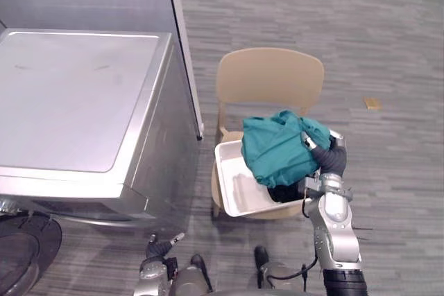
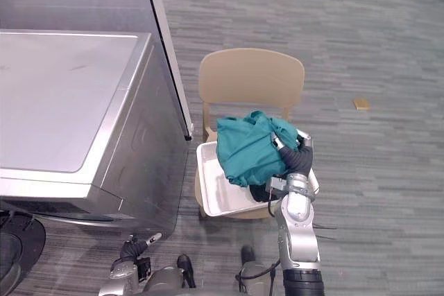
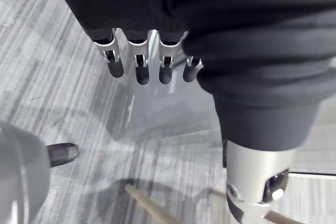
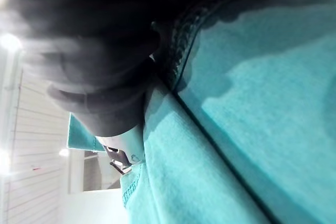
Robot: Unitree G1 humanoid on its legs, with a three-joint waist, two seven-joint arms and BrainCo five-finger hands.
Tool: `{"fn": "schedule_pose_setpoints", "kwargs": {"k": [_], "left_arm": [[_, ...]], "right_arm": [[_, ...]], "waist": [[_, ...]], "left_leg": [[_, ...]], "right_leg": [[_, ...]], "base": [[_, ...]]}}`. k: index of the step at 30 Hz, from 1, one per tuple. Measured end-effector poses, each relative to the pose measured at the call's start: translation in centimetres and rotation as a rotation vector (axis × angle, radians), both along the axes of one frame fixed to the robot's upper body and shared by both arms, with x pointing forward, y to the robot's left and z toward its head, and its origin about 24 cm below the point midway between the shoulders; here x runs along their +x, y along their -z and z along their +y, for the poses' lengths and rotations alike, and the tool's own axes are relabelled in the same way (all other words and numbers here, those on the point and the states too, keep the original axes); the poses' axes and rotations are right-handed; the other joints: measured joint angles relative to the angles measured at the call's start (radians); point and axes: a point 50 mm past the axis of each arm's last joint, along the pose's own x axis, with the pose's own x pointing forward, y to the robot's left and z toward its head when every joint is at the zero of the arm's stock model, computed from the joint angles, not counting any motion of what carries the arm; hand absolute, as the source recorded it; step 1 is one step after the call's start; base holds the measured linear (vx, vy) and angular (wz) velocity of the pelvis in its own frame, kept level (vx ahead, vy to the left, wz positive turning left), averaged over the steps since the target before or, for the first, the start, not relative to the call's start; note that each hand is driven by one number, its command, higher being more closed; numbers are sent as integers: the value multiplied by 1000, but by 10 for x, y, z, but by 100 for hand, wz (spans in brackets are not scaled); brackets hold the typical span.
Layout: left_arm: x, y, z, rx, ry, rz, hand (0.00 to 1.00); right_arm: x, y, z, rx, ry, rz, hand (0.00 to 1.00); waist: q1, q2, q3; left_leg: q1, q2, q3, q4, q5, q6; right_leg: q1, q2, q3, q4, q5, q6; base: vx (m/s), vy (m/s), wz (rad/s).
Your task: Pick up the laundry basket with both hands and put the clothes into the washing machine.
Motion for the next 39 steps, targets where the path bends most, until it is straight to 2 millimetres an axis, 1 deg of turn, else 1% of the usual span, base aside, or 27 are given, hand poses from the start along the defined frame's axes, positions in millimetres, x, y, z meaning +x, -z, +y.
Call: {"fn": "schedule_pose_setpoints", "kwargs": {"k": [1, 2, 3, 4, 5, 6, 7, 8, 9, 10, 11, 12, 13, 14, 15, 17, 18, 19, 20, 21, 22, 24, 26, 27, 33, 34, 39], "left_arm": [[-2, -2, 3, 15, -9, -7, 0], [4, -9, 7, 32, -29, -49, 0], [6, -12, 7, 35, -35, -69, 0], [13, -19, 1, 12, -46, -122, 0], [22, -28, -6, 3, -43, -185, 0], [26, -33, -9, 0, -36, -212, 0], [34, -42, -18, -29, -32, -272, 0], [44, -56, -23, -43, -11, -345, 0], [49, -63, -25, -42, 4, -387, 0], [58, -80, -28, -45, 51, -473, 0], [65, -95, -31, -36, 106, -552, 0], [67, -101, -32, -31, 127, -584, 0], [73, -113, -32, -21, 164, -643, 0], [79, -124, -34, -1, 227, -697, 0], [83, -128, -37, 5, 266, -720, 0], [96, -142, -57, 44, 433, -773, 0], [102, -151, -69, 73, 537, -805, 0], [107, -157, -77, 106, 629, -822, 0], [111, -161, -82, 158, 715, -832, 0], [112, -163, -83, 219, 800, -829, 0], [112, -161, -82, 257, 832, -814, 0], [111, -159, -82, 306, 871, -795, 0], [111, -159, -82, 337, 888, -791, 0], [111, -159, -83, 351, 896, -791, 100], [118, -156, -92, 448, 915, -776, 100], [118, -154, -92, 469, 905, -766, 100], [118, -147, -93, 488, 863, -738, 100]], "right_arm": [[1, -1, 4, -1, -22, -4, 100], [4, -5, 12, -6, -59, -21, 100], [5, -7, 15, -8, -75, -32, 100], [10, -14, 19, -20, -101, -61, 100], [15, -21, 21, -34, -120, -88, 100], [17, -22, 21, -36, -129, -94, 100], [19, -21, 19, -52, -139, -88, 100], [21, -14, 15, -66, -130, -52, 100], [23, -10, 11, -76, -124, -32, 100], [26, -7, 8, -86, -120, -12, 100], [27, -9, 10, -101, -142, -18, 100], [29, -11, 12, -110, -161, -28, 100], [34, -16, 17, -133, -202, -46, 100], [39, -20, 20, -158, -243, -58, 100], [41, -22, 20, -169, -256, -62, 100], [45, -27, 19, -193, -287, -84, 100], [51, -29, 24, -167, -333, -85, 100], [55, -26, 30, -142, -373, -72, 100], [57, -21, 38, -107, -419, -50, 100], [57, -15, 50, -77, -489, -28, 100], [55, -12, 65, -60, -557, -18, 100], [51, -13, 89, -33, -666, -27, 100], [49, -17, 103, -11, -728, -41, 100], [47, -18, 110, -11, -764, -44, 100], [37, -7, 123, 50, -836, 3, 100], [34, -4, 125, 72, -847, 17, 0], [28, 5, 124, 162, -856, 50, 0]], "waist": [[2, -6, -11], [10, -18, -27], [26, -9, -34], [51, 16, -33], [56, 38, -26], [53, 51, -26], [49, 91, -22], [44, 97, -20], [43, 89, -16], [38, 71, -4], [27, 62, 1], [23, 63, 0], [23, 69, -4], [22, 70, -5], [19, 72, -7], [18, 104, -30], [18, 132, -49], [16, 139, -54], [19, 123, -55], [28, 97, -58], [27, 85, -62], [27, 75, -68], [28, 73, -71], [29, 71, -72], [26, 69, -74], [25, 69, -74], [25, 67, -84]], "left_leg": [[-19, 1, -15, 11, 5, -8], [-60, 8, -40, 30, 23, -26], [-80, 11, -50, 23, 42, -33], [-119, 34, -59, 4, 83, -42], [-167, 54, -83, -9, 126, -50], [-186, 60, -104, -25, 150, -56], [-200, 74, -145, -109, 246, -74], [-171, 65, -163, -249, 368, -90], [-170, 55, -161, -232, 357, -87], [-172, 20, -148, -129, 273, -52], [-169, -7, -137, -25, 190, -41], [-163, -12, -135, 11, 155, -41], [-132, -7, -130, 61, 92, -32], [-85, -2, -122, 72, 55, -23], [-60, -2, -114, 61, 51, -17], [58, -5, -92, -126, 62, -25], [102, 4, -81, -253, 74, -43], [110, 18, -86, -302, 72, -62], [105, 13, -89, -313, 80, -73], [98, 2, -92, -306, 82, -70], [98, -10, -99, -303, 83, -68], [105, -29, -106, -301, 87, -63], [107, -38, -113, -296, 87, -62], [107, -38, -114, -292, 87, -62], [105, -34, -127, -289, 98, -60], [108, -28, -131, -289, 99, -62], [107, -7, -148, -290, 109, -75]], "right_leg": [[15, -4, 2, -8, -11, 6], [31, 8, -3, -81, -57, 4], [33, 13, -15, -122, -72, 4], [42, 39, -51, -204, -91, -17], [33, 59, -92, -259, -111, -32], [22, 70, -109, -272, -117, -44], [3, 102, -161, -272, -104, -71], [-7, 92, -222, -282, -93, -112], [-11, 83, -248, -278, -89, -125], [-12, 54, -290, -276, -78, -140], [-19, 29, -324, -283, -59, -152], [-21, 22, -339, -292, -47, -155], [-24, 18, -360, -324, -15, -159], [-12, 13, -382, -366, 17, -153], [-5, 11, -397, -388, 33, -149], [11, 22, -448, -465, 85, -121], [6, 41, -474, -496, 112, -106], [6, 52, -493, -511, 131, -99], [9, 53, -500, -527, 152, -99], [17, 48, -496, -553, 176, -91], [26, 40, -495, -564, 185, -86], [47, 25, -494, -584, 200, -72], [64, 21, -495, -603, 212, -66], [74, 24, -498, -619, 222, -69], [105, 48, -503, -682, 258, -80], [115, 57, -504, -694, 263, -86], [132, 87, -514, -725, 273, -100]], "base": [[-126, -279, 58], [-115, -249, 35], [-177, -272, 20], [-225, -248, 10], [-331, -295, 19], [-392, -326, 62], [-360, -257, 105], [-283, -182, 119], [-293, -189, 127], [-331, -217, 122], [-322, -204, 113], [-273, -93, 86], [-250, -8, 63], [-236, 27, 62], [-202, 71, 77], [-182, 139, 81], [-142, 186, 61], [-137, 191, 47], [-127, 143, 29], [-128, 162, 18], [-83, 134, 12], [-40, 114, 16], [-37, 83, 14], [-34, 56, 10], [-6, 0, 1], [-11, -47, 2], [-11, -45, 5]]}}
